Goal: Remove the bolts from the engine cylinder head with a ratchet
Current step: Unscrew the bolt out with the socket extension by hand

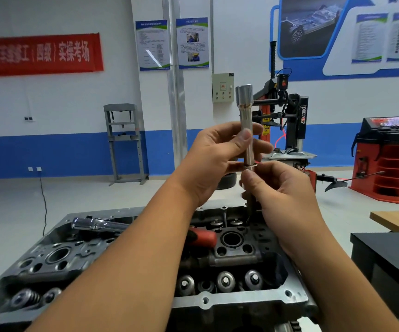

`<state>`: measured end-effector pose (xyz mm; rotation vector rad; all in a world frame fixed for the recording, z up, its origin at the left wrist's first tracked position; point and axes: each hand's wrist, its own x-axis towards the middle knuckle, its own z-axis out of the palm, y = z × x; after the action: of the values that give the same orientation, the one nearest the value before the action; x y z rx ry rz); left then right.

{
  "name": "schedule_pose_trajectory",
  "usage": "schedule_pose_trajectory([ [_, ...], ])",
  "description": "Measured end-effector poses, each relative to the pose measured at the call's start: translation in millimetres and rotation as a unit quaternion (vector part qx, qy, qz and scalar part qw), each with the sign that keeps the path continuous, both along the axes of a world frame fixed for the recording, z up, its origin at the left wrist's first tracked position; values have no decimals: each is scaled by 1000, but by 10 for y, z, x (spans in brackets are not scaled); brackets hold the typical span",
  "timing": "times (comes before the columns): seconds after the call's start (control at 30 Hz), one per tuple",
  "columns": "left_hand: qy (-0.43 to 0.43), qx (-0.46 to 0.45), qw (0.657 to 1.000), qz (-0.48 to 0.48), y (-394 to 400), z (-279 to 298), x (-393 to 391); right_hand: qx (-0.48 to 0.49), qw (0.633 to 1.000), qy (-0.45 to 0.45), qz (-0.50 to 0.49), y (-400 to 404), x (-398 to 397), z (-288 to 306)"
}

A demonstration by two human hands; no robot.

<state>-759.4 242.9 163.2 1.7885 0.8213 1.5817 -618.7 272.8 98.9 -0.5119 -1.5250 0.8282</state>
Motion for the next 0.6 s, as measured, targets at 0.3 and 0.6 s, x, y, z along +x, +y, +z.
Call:
schedule_pose_trajectory([
  [0.3, -23, 32, 998, 46, -6, -8, -7, -5, 1000, 21, 6, -8, -14, 11],
  [0.6, -3, 14, 1000, -8, 9, -1, -15, -17, 999, 17, 37, -62, -8, 43],
])
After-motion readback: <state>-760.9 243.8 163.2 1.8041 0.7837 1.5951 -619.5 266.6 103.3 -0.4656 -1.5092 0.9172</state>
